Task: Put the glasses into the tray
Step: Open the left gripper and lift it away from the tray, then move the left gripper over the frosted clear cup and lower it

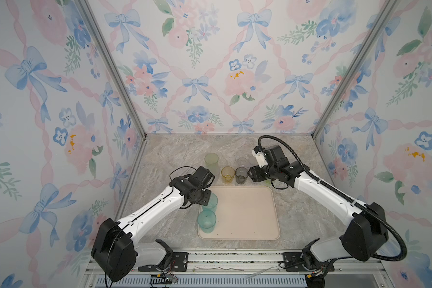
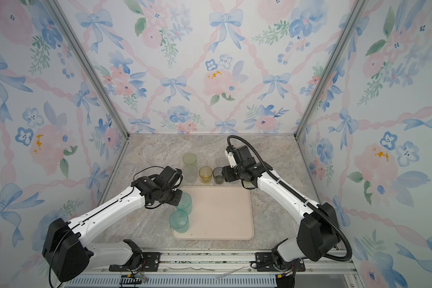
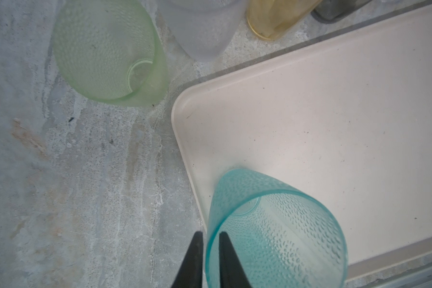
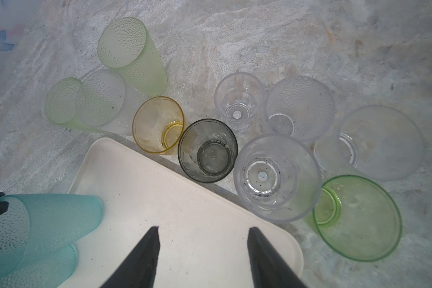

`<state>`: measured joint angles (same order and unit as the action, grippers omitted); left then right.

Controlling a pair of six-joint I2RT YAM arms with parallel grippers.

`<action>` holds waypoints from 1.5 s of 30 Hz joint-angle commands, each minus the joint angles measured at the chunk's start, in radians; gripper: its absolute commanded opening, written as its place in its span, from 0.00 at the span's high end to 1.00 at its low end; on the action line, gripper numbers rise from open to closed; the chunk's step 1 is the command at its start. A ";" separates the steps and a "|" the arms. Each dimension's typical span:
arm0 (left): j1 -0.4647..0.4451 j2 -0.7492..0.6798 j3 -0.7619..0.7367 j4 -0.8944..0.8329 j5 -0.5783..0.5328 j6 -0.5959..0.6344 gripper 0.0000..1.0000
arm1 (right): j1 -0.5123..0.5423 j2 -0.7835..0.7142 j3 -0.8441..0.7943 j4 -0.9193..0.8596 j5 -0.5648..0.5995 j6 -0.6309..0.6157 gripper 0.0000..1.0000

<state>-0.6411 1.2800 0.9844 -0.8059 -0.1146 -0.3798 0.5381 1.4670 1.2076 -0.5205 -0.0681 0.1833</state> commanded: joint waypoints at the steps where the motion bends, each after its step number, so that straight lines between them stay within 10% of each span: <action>1: -0.004 -0.008 -0.007 0.008 0.005 -0.009 0.82 | 0.000 -0.018 -0.009 -0.006 -0.006 0.006 0.40; 27: 0.005 -0.123 0.093 0.165 -0.191 0.022 0.73 | -0.019 0.037 0.079 -0.092 0.058 -0.021 0.48; 45: 0.167 0.247 0.241 0.322 0.059 0.141 0.71 | -0.041 0.140 0.152 -0.177 0.105 -0.031 0.53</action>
<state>-0.4770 1.4918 1.1900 -0.4706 -0.0940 -0.2722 0.5037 1.5829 1.3407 -0.6785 0.0277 0.1558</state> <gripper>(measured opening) 0.292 0.465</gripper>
